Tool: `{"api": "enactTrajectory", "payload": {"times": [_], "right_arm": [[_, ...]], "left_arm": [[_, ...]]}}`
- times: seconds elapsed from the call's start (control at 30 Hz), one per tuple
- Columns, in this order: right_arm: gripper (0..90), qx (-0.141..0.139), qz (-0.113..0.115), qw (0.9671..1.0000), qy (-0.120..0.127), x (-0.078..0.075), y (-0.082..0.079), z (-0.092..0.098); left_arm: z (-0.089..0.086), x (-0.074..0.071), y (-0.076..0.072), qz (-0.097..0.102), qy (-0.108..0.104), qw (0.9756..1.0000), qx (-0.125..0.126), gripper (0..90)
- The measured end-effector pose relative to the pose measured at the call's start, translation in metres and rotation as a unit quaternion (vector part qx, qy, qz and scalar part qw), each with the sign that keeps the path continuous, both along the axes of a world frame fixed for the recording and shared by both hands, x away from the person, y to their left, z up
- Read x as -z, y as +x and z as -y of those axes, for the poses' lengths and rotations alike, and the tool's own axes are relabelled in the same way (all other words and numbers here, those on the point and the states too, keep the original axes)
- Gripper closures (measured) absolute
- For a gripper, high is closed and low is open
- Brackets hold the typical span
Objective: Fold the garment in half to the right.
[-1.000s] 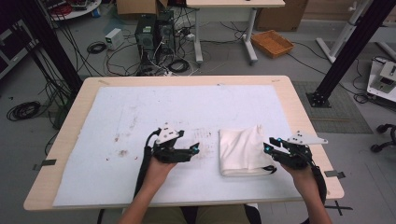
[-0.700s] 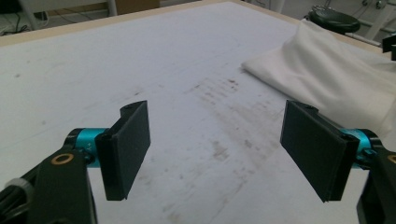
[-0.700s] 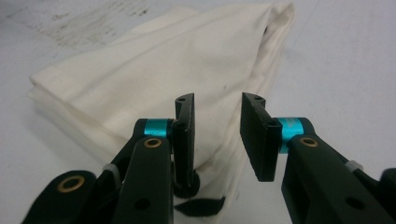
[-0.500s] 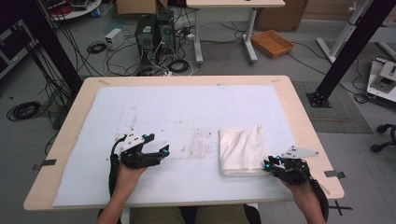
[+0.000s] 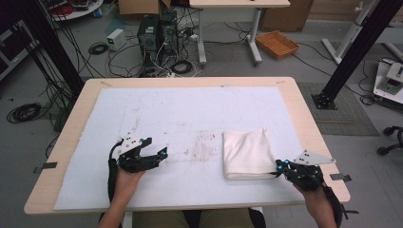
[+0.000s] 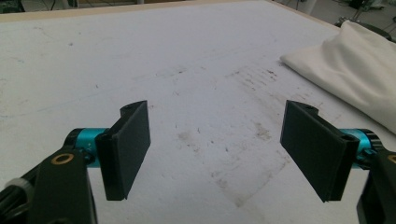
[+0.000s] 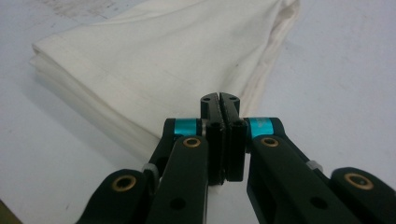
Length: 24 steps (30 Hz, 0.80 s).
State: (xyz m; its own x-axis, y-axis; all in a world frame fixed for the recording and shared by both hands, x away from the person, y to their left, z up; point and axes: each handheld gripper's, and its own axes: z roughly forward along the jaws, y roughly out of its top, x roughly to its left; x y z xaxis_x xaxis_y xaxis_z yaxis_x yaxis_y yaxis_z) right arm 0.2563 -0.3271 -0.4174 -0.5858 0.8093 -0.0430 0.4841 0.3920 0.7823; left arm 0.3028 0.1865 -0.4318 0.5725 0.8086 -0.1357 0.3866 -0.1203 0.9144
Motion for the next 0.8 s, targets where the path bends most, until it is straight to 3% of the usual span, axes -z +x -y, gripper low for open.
{"api": "enactTrajectory", "payload": {"times": [0.13, 0.27, 0.3, 0.33, 0.37, 0.47, 0.57, 0.63, 0.7, 0.8], "right_arm": [[89.9, 0.002, -0.012, 0.9999, 0.001, -0.004, -0.003, 0.008], [89.5, 0.001, -0.056, 0.9982, -0.021, 0.000, -0.003, 0.013], [87.3, 0.001, -0.069, 0.9974, -0.023, 0.002, -0.001, 0.013], [78.3, 0.007, -0.079, 0.9965, -0.026, 0.002, 0.000, 0.012], [71.9, 0.015, -0.073, 0.9968, -0.026, 0.000, 0.000, 0.011], [62.7, 0.026, -0.016, 0.9995, 0.007, -0.015, -0.003, 0.006], [61.2, -0.008, 0.032, 0.9990, 0.031, -0.021, -0.003, -0.020], [63.3, -0.047, 0.036, 0.9976, 0.037, -0.018, 0.000, -0.049], [67.3, -0.079, 0.026, 0.9959, 0.037, -0.011, 0.006, -0.079], [70.1, -0.095, 0.009, 0.9950, 0.028, -0.003, 0.012, -0.103]], "left_arm": [[0.000, 0.000, 0.000, -0.002, 0.002, 1.0000, 0.001, 24.4], [0.001, 0.001, 0.001, -0.003, 0.004, 1.0000, 0.001, 24.3], [0.001, 0.001, 0.001, -0.004, 0.004, 1.0000, 0.001, 24.3], [0.001, 0.001, 0.001, -0.003, 0.005, 1.0000, 0.000, 24.3], [0.001, 0.001, 0.001, -0.003, 0.004, 1.0000, 0.000, 24.3], [0.001, 0.002, 0.003, -0.005, 0.003, 1.0000, -0.005, 24.4], [0.001, 0.003, 0.004, -0.008, 0.007, 0.9999, -0.006, 24.4], [0.002, 0.003, 0.004, -0.009, 0.009, 0.9999, -0.004, 24.4], [0.002, 0.003, 0.003, -0.008, 0.010, 0.9999, -0.003, 24.3], [0.002, 0.003, 0.002, -0.009, 0.010, 0.9999, -0.003, 24.4]]}}
